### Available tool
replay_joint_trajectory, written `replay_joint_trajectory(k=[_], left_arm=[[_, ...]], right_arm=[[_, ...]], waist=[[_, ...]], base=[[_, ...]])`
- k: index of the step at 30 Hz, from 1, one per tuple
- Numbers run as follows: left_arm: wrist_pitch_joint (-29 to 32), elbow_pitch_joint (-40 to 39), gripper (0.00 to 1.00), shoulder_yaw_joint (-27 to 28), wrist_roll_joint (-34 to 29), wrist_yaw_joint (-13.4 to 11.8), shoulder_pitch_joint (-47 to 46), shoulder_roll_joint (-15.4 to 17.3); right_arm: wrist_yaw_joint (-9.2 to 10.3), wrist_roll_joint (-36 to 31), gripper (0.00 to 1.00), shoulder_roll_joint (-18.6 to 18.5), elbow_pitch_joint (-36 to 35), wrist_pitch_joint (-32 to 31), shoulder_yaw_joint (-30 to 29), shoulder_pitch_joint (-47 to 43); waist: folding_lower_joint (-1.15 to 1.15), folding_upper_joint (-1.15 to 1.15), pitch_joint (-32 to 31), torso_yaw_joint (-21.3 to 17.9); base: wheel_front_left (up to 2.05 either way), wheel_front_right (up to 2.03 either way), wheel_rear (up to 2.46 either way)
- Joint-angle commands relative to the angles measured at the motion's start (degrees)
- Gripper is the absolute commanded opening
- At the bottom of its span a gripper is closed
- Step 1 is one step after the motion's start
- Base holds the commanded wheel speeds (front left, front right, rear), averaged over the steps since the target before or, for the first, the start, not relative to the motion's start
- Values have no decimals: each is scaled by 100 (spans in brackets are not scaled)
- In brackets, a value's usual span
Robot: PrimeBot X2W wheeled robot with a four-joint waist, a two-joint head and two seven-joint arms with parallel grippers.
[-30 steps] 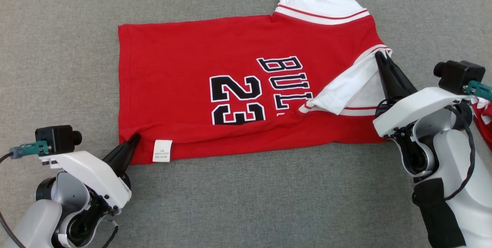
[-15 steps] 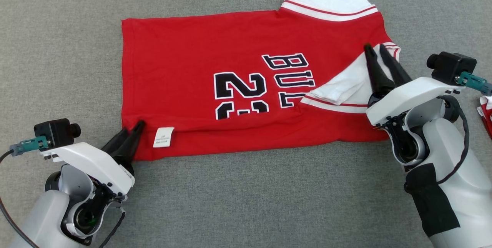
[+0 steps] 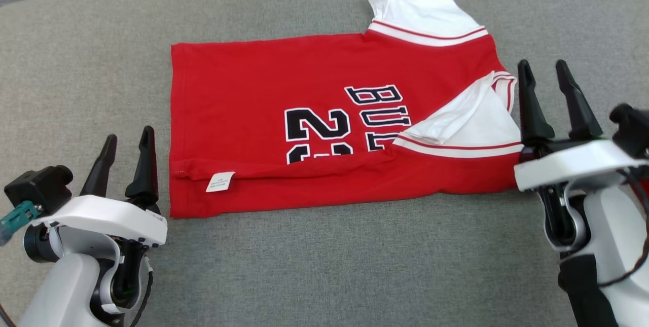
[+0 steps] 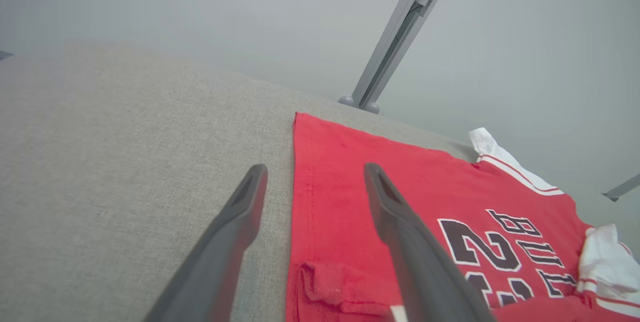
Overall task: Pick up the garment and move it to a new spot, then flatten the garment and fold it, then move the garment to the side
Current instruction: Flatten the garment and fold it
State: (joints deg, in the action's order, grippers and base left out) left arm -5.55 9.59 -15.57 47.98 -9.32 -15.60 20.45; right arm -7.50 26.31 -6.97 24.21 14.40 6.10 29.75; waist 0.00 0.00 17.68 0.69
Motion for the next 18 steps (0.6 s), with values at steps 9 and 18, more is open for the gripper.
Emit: replay_joint_trajectory(k=[9, 18], left_arm=[[-752, -494, 100, -267, -960, -411, 317, -4], [-950, -264, 100, -181, -1431, -237, 677, -197]], right_arm=[[2, -1257, 100, 253, -1283, 87, -417, -1392], [2, -1531, 100, 381, -1748, -98, -521, -2279]], waist=[[0, 0, -481, -13], [0, 0, -782, -29]], base=[[0, 0, 0], [0, 0, 0]])
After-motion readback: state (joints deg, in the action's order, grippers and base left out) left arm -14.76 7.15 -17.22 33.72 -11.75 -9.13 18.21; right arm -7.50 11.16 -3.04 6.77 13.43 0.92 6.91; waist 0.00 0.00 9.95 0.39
